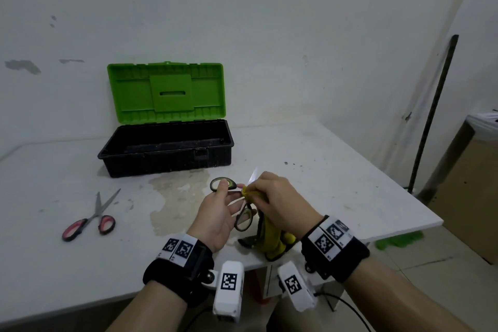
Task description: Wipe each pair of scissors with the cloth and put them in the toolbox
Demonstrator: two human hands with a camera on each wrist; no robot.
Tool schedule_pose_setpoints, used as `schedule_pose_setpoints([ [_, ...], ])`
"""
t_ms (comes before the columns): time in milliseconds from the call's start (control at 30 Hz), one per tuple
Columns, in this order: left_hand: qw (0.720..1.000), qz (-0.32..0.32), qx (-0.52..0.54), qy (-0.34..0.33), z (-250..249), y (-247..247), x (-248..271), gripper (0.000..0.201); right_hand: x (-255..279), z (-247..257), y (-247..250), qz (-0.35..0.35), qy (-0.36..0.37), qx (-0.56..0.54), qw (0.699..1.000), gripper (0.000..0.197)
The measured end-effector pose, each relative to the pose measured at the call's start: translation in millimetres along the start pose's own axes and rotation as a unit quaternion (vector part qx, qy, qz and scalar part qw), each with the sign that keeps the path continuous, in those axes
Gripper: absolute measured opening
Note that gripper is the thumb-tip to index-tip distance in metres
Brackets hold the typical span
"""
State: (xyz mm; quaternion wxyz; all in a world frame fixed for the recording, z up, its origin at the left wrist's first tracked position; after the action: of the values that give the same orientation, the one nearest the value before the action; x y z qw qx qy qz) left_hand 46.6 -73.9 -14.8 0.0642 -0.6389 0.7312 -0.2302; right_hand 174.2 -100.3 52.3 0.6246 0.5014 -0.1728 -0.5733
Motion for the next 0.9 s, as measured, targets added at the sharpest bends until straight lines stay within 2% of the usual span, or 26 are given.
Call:
schedule_pose_setpoints([
  [133, 1.0, -0.012, 0.002, -0.003, -5, 6, -2, 0.048, 9, -1, -12, 0.076, 0.025, 0.068, 0.994, 0.021],
  [300, 1.0, -0.004, -0.026, 0.004, -4, 0, 0, 0.047, 5, 11, -1, 0.027, 0.058, 0.064, 0.996, 0.022],
  [467, 0.997, 0.009, -0.077, 0.006, 3, -10, 2, 0.049, -1, 14, -16, 0.076, 0.016, 0.175, 0.981, 0.025],
  [633, 0.998, -0.009, -0.068, 0.012, 13, -7, 3, 0.048, -2, 10, -12, 0.128, -0.018, 0.13, 0.983, 0.019],
  [767, 0.999, -0.013, -0.05, 0.004, 9, -4, -1, 0.048, -2, 8, -6, 0.092, 0.002, 0.091, 0.992, 0.023],
  [900, 0.998, -0.007, -0.059, 0.002, 11, -9, 1, 0.048, -1, 11, -21, 0.094, 0.003, 0.132, 0.987, 0.024],
])
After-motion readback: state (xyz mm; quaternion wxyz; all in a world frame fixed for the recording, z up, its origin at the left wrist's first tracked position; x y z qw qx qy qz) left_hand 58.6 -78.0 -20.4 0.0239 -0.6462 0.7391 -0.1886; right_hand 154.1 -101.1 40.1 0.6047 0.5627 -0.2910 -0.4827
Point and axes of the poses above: each hand's wrist, its own x-axis away from the middle knuckle, its own y-axis out of the back of the hand, z = x × y, the point moved 6 cm from there along -x, towards the middle knuckle, and after that the axes turned 1 degree about z, right-handed, at the moved point
